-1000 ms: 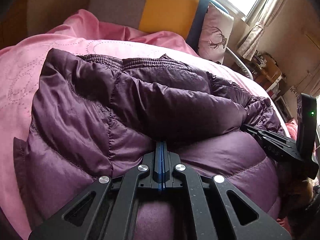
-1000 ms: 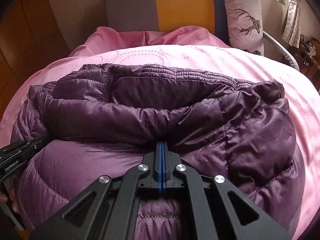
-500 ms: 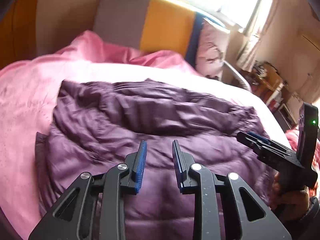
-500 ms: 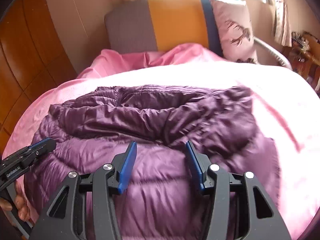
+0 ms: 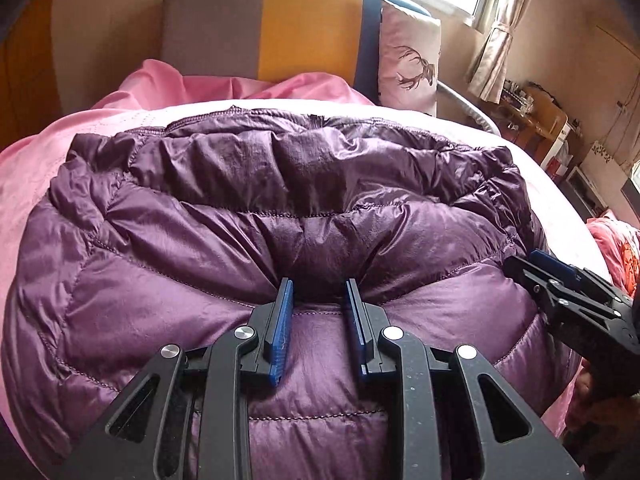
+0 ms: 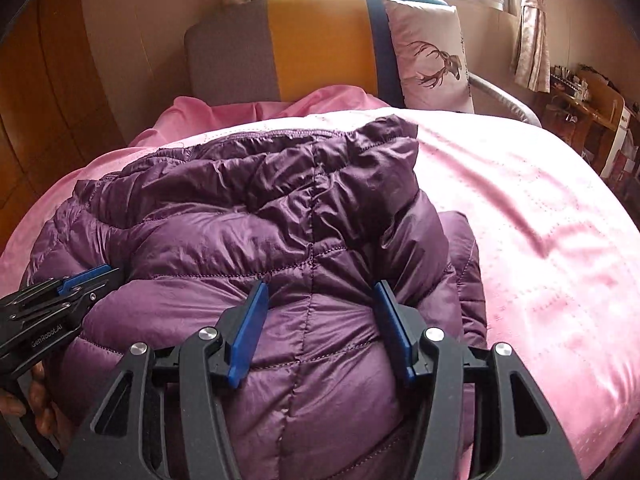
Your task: Fold large clothes
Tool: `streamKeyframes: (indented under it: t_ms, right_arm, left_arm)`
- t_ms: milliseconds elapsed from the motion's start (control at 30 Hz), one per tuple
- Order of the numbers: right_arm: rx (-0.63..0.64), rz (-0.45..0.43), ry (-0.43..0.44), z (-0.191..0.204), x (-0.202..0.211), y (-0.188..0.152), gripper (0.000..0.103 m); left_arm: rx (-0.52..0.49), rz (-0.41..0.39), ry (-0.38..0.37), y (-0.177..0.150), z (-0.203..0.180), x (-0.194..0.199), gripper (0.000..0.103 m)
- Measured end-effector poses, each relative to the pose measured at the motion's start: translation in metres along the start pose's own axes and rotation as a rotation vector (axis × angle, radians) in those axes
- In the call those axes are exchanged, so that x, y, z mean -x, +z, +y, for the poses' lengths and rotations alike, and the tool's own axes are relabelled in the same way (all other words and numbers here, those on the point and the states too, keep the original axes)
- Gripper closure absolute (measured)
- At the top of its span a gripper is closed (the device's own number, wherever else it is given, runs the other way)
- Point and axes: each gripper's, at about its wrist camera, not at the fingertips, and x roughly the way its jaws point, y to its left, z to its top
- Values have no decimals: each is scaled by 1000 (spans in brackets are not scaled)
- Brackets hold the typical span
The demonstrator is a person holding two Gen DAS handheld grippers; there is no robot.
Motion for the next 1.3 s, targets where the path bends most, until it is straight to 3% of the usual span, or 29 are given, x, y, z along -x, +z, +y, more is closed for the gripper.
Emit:
streamKeyframes:
  t_ms: [367,400,500,767,867,933,1100,1167,1300]
  right_arm:
    - [-54,-1,40,-7,-3,-4,47]
    - [-59,-4,46,-8,-2,-4,46]
    - [-67,-6,59,-8,3,-2,40]
    - [-131,-29,76,-8,33,6,18]
    - [-167,-44,64,-15,46,6,16]
    - [-192,-43,54,-23,53,1,14]
    - [-251,15,41,-43,54,-19,13]
    - [-281,24,42,-52,54,-27,10]
    - [-412,55,94,-74,51,-39,4]
  left_arm:
    - [-7,-2,12,-3,-1,5,76]
    - [-10,-7,17,-2,-3,9,74]
    - [-27,-54,25,-5,-8,27,44]
    - [-26,-126,70,-18,1,62,43]
    - [-13,-143,93,-23,11,74,42]
    - [0,-157,115,-28,19,82,30]
    - [57,-173,171,-42,52,97,30]
    - [101,-177,200,-50,72,103,24]
    - [206,-189,211,-61,109,113,24]
